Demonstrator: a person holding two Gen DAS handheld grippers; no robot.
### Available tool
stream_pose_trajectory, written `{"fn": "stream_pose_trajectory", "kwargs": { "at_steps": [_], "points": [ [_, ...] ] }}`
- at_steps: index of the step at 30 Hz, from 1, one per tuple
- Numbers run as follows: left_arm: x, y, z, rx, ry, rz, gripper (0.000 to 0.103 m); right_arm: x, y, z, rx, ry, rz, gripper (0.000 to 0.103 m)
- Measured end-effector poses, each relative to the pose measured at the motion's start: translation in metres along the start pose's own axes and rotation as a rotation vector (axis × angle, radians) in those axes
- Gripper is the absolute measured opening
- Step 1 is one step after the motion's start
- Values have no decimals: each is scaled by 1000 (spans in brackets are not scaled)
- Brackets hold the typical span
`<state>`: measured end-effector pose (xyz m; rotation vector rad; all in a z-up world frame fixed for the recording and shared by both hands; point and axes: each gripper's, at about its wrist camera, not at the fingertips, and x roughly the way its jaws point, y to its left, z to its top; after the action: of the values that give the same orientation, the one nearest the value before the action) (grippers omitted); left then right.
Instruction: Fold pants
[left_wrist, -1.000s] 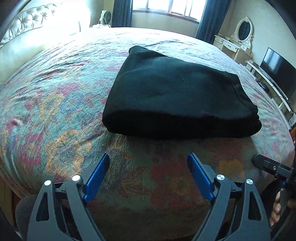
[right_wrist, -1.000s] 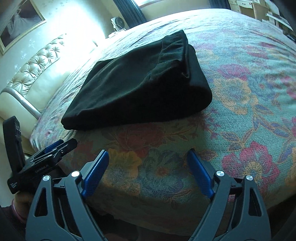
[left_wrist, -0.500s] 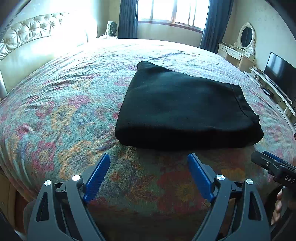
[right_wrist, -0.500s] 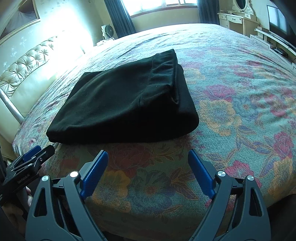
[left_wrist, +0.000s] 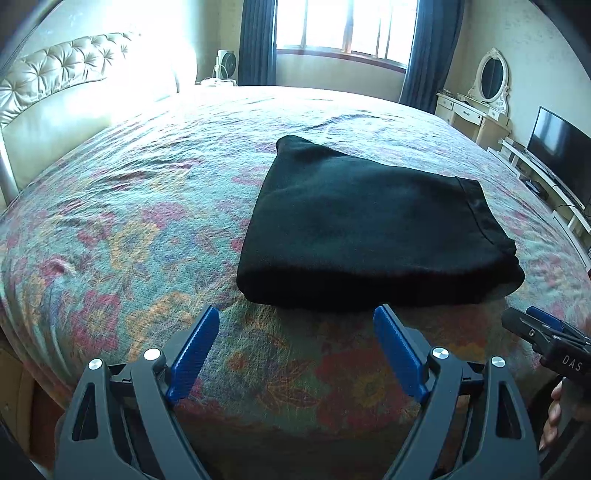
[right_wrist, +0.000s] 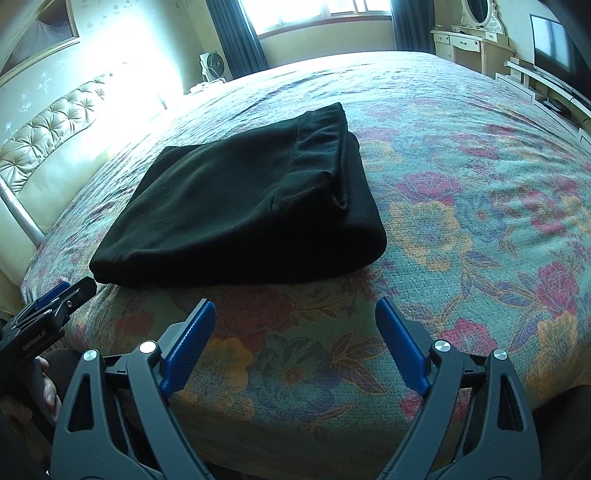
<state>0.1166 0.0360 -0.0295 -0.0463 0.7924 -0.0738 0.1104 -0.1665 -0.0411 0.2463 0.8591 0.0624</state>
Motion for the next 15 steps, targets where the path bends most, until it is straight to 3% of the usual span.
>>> {"fn": "stream_pose_trajectory", "kwargs": {
  "at_steps": [15],
  "points": [
    [-8,-11,3,48,-24,-8,85,-2,3,-3,1,4,11,88]
  ]
}}
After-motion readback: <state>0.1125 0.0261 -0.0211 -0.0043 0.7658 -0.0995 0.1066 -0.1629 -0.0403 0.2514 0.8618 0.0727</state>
